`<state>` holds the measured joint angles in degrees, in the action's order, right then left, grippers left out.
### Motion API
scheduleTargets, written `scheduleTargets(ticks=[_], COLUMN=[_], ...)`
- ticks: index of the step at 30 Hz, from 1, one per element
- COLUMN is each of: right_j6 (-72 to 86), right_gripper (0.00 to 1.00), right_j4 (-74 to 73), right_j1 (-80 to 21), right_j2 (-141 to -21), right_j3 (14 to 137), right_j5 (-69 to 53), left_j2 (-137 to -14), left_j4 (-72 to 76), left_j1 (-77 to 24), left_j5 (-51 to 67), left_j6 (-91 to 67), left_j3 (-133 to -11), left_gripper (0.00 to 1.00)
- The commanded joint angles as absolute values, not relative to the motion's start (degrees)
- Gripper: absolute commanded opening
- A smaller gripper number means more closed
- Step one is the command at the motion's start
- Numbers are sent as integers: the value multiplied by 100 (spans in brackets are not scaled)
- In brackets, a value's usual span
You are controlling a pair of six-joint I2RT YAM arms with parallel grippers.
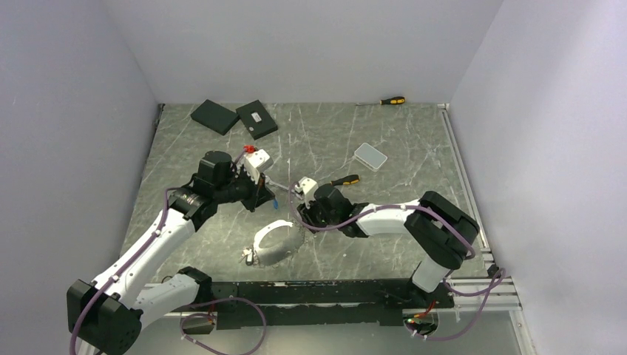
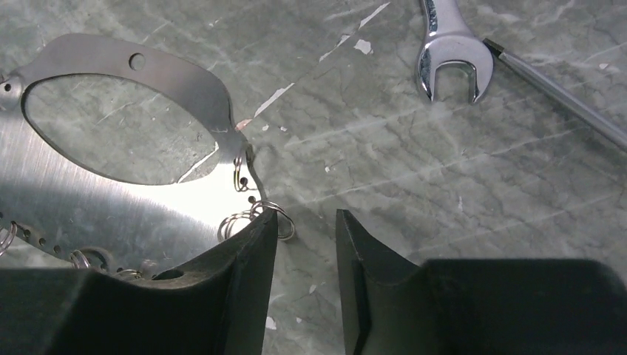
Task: Put the keys on the keyring
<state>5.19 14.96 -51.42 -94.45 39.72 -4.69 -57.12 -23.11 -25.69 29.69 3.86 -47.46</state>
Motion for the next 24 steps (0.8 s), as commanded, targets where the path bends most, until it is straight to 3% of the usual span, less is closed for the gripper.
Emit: scheduleTargets(ticks=[1,5,12,24], right_j6=[342,265,294,659], right_gripper=[33,14,0,0], right_j4=[1267,1187,1601,4015], right_j1=[-5159,-5160,-5187,-5387], right_j2=[-9610,-9634,-9543,-8170], right_j3=[4187,4189,4006,2971], right_j5=[-378,-486,-572,-26], left_j2=[-5572,-5572,-5622,-5418], left_j4=[-2216,-2226,-2219,-2024], left_j1=[-2553,-2558,-2558,-2558], left_j5=[2958,2949,2920,3474], left_j6=[527,536,553,239], left_j3=[-4715,-4719,-4720,-4755], left_gripper=[0,0,0,0])
